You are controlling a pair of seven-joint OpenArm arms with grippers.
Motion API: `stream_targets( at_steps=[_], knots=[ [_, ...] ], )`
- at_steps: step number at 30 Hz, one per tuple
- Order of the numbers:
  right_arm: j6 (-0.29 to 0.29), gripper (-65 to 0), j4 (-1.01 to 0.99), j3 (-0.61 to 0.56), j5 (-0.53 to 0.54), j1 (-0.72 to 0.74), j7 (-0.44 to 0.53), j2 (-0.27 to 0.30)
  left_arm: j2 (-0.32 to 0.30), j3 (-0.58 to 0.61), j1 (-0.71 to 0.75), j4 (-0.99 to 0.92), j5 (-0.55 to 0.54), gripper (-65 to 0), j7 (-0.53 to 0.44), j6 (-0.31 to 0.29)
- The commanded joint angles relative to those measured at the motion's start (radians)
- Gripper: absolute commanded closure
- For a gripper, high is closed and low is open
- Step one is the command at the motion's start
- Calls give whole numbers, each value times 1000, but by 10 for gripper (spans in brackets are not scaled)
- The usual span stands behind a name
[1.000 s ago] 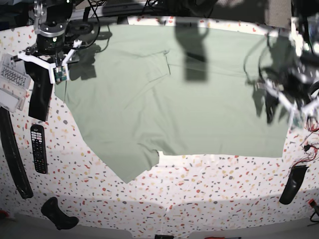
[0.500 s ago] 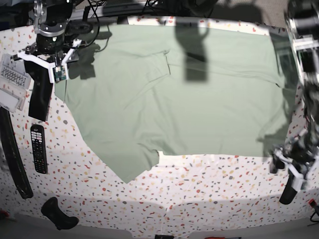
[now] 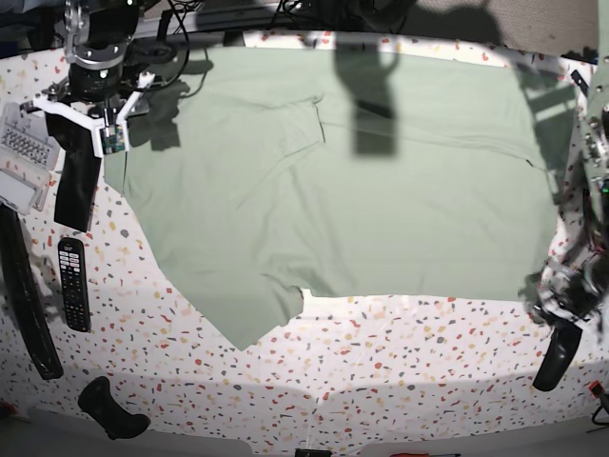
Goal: Fold the T-shirt properly
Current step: 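Move the left gripper down to the shirt's hem corner and grasp it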
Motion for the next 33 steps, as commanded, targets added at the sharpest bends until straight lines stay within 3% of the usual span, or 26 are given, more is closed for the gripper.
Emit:
stream_targets(
  at_steps=[1,3,5,7,10,13,18,24,27,33],
  knots=[
    [-11,-329,20,5,-19,-1,5,8,-8,-3,-37,-6,-18,-360,-63,-10],
    [-11,-329,20,5,-19,-2,-14,8,9,-3,-37,-56,-20,-360,-159,18],
    [-11,-329,20,5,-19,-2,-37,8,24,-3,-37,-90,-19,-360,-244,117],
    [-11,-329,20,5,-19,-2,-58,8,33,-3,-37,-115,-2,-360,-302,176],
    [-11,-329,20,5,-19,-2,-71,8,37,-3,-37,-121,101,-360,-347,178],
    [-11,-329,20,5,-19,-2,-71,8,35,-3,-28,-121,139,-360,-299,178],
    [-11,-329,20,5,-19,-2,-70,8,36,-3,41,-121,97,-360,-290,59],
    [-12,-329,20,5,-19,-2,-70,8,38,-3,85,-121,86,-360,-311,48],
    [-12,-329,20,5,-19,-2,-69,8,39,-3,80,-120,78,-360,-288,-18],
    [-12,-329,20,5,-19,-2,-69,8,39,-3,76,-120,68,-360,-267,-23]
  ],
)
